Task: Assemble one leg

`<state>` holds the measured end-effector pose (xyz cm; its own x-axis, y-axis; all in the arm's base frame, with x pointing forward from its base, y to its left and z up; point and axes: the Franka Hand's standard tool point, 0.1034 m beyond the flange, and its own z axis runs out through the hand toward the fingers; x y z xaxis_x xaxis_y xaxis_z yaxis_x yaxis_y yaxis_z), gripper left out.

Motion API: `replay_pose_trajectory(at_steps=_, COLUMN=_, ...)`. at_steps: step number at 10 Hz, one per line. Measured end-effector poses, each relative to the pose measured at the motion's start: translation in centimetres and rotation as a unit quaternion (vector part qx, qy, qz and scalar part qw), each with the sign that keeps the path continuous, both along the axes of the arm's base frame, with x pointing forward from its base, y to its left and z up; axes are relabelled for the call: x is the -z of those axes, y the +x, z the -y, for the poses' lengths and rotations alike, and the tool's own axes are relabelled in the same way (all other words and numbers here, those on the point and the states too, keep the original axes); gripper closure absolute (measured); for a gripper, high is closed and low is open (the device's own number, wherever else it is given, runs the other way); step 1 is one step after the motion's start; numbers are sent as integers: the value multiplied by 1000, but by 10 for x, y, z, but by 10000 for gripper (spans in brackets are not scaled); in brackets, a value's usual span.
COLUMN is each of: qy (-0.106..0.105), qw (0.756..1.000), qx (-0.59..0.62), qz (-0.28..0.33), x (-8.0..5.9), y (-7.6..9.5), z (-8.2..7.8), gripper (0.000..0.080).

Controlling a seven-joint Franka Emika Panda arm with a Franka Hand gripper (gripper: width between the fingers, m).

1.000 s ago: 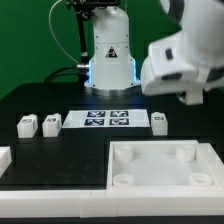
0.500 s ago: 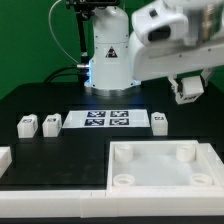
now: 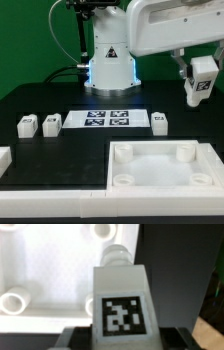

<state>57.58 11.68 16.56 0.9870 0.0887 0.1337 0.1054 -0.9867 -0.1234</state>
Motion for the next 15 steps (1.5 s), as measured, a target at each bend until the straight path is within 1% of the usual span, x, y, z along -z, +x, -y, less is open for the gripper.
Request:
replay_pose_trajectory(at_steps=1, qy=0, qw=999, qx=5, qz=40, x=0, y=2, z=1, gripper=508)
replay_pose_trajectory(at_steps=2, qy=2, qw=995, qx=12, qz=103, x=-1, y=8, z=3, gripper=508)
replay_pose_trajectory(at_steps=3, qy=2, qw=988, qx=17, qz=151, x=0, y=6, z=5, gripper=508)
replay_pose_trajectory(at_steps=4, qy=0, qw=981, qx=15, qz=192, x=-1, y=11, z=9, gripper=508)
replay_pose_trajectory(at_steps=5, qy=-4, qw=969, qx=12, qz=249, x=-4, y=27, z=17, gripper=508)
replay_pose_trajectory(at_steps=6, qy=-3, qw=972, qx=10, qz=236, x=1, y=42, z=14, gripper=508)
replay_pose_trajectory(at_steps=7, qy=-2, qw=967, qx=6, qz=254, x=-2, y=60, z=12, gripper=508)
replay_pose_trajectory(at_steps=8, qy=-2, qw=968, qx=6, qz=251, x=2, y=56, z=12, gripper=508)
replay_pose_trajectory(at_steps=12, qy=-3, qw=969, qx=6, qz=249, x=4, y=55, z=12, gripper=508)
replay_pose_trajectory(at_steps=13, qy=-2, qw=970, qx=5, qz=245, x=13, y=54, z=11, gripper=508)
replay_pose_trajectory(at_steps=14, qy=-1, qw=971, qx=6, qz=238, x=24, y=57, z=10, gripper=508)
replay_pose_trajectory(at_steps=15, qy=0, qw=972, qx=5, qz=236, x=30, y=61, z=7, gripper=508)
